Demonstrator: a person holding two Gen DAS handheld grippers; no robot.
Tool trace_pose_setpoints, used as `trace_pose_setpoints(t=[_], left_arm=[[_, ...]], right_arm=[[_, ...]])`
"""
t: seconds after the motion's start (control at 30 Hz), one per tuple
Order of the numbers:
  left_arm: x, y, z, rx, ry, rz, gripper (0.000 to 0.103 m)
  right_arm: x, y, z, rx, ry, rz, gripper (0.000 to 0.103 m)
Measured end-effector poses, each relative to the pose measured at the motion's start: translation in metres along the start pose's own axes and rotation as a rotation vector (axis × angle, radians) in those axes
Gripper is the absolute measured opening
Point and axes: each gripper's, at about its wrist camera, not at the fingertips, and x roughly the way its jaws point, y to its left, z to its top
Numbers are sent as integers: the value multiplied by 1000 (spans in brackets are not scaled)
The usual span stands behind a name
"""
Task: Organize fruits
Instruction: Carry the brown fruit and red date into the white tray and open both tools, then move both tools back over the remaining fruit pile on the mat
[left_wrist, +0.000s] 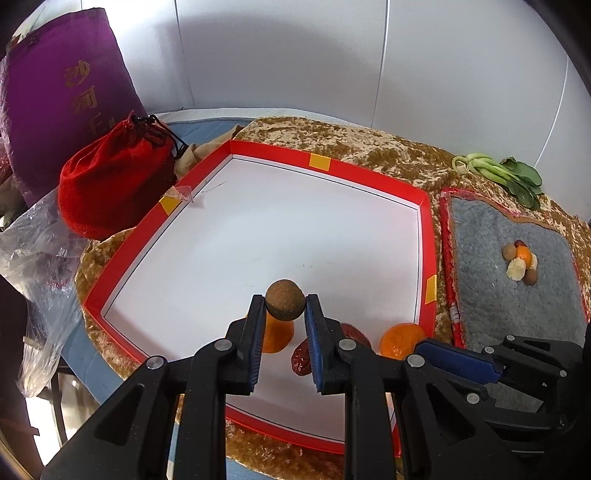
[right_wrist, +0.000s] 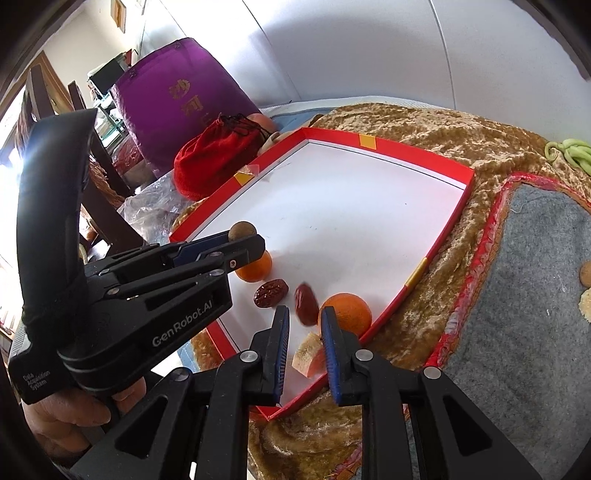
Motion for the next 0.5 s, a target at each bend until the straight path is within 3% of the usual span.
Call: trace_pose_setpoints(t=[0.13,0.37,0.5], left_arm=[[0,-2,1,2,0,15,20],[-4,-17,4,27,-22,7,46],[-9,-37,5,66,-47,-9,51]], right_arm=[[-11,-7,4,32,-26,1,20],[-34,-39,10,131,-74,-19,21],[-49,-65,10,204,-93,-24,22]])
